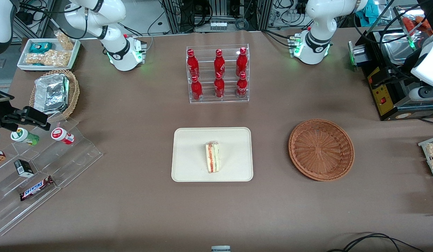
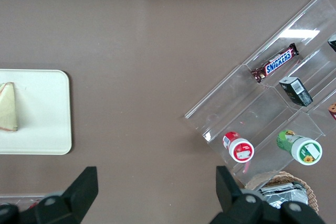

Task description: Place sandwich from basket to tray

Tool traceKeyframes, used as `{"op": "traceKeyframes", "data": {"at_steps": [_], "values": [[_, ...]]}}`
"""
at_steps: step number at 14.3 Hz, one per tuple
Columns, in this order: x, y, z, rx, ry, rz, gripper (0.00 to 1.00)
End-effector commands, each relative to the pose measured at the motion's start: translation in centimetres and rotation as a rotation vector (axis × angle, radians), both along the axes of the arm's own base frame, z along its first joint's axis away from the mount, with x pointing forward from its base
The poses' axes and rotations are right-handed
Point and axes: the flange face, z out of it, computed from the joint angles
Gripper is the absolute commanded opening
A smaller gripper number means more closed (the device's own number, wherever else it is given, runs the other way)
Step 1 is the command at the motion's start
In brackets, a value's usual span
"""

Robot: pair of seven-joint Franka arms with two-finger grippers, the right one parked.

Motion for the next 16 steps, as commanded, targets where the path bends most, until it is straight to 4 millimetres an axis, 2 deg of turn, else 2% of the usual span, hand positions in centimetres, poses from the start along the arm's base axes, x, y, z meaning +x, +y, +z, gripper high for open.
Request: {"op": "traceKeyframes", "data": {"at_steps": [1, 5, 11, 16], "values": [[-0.4, -1.0, 0.4, 0.015, -0.004, -0.034, 1.00], [-0.1, -0.6, 1.0, 0.000, -0.029, -0.020, 1.00], [0.4, -1.9, 1.5, -0.026, -0.083, -0.040, 1.00], [0.4, -1.3, 1.5, -0.034, -0.088, -0.030, 1.00]]}}
